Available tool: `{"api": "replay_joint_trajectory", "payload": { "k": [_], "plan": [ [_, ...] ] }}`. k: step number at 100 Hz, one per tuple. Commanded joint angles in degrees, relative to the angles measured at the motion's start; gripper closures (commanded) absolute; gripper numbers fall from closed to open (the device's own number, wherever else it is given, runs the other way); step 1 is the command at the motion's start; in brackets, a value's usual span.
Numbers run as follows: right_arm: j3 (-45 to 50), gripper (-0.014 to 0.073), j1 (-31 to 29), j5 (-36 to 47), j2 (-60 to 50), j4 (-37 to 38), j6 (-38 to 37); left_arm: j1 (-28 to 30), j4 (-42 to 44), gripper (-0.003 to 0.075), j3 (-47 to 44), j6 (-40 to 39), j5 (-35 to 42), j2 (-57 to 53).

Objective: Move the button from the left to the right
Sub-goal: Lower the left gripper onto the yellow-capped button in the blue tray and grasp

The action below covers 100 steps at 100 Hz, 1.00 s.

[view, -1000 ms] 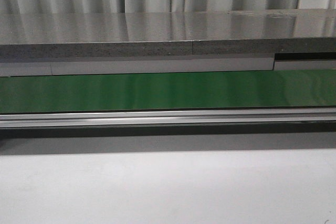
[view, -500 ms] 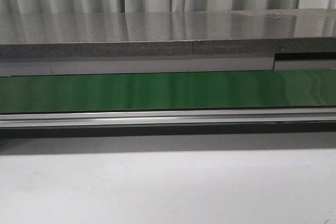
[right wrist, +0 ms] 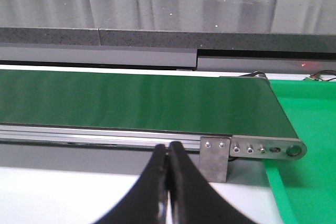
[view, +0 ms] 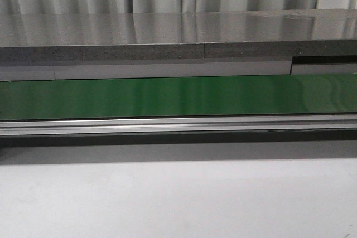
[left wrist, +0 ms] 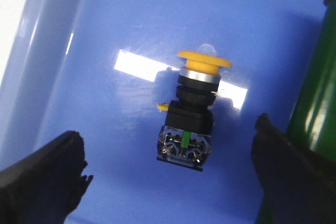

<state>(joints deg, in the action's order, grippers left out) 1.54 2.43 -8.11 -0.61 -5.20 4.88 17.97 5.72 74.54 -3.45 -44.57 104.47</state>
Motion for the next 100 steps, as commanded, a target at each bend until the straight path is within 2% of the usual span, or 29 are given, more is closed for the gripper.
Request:
{"api": "replay_joint_trajectory", "payload": {
  "k": [1,36,100],
  "plan": [
    [-0.8,0.0662,0.1,4.8,-1.2,0.4,-0.1,0.1,-0.7,0.0099,1.8,-0.3,2.7,-1.2],
    [-0.8,0.0662,0.1,4.8,-1.2,0.4,-0.1,0.1,-0.6,0.0099,1.8,-0.3,6.6,1.4],
    [-0.8,0.0662,0.1,4.8,-1.2,0.4,-0.1,0.1,-0.6,0.0101,2.9,-0.3,7.7,8.3]
  ]
}}
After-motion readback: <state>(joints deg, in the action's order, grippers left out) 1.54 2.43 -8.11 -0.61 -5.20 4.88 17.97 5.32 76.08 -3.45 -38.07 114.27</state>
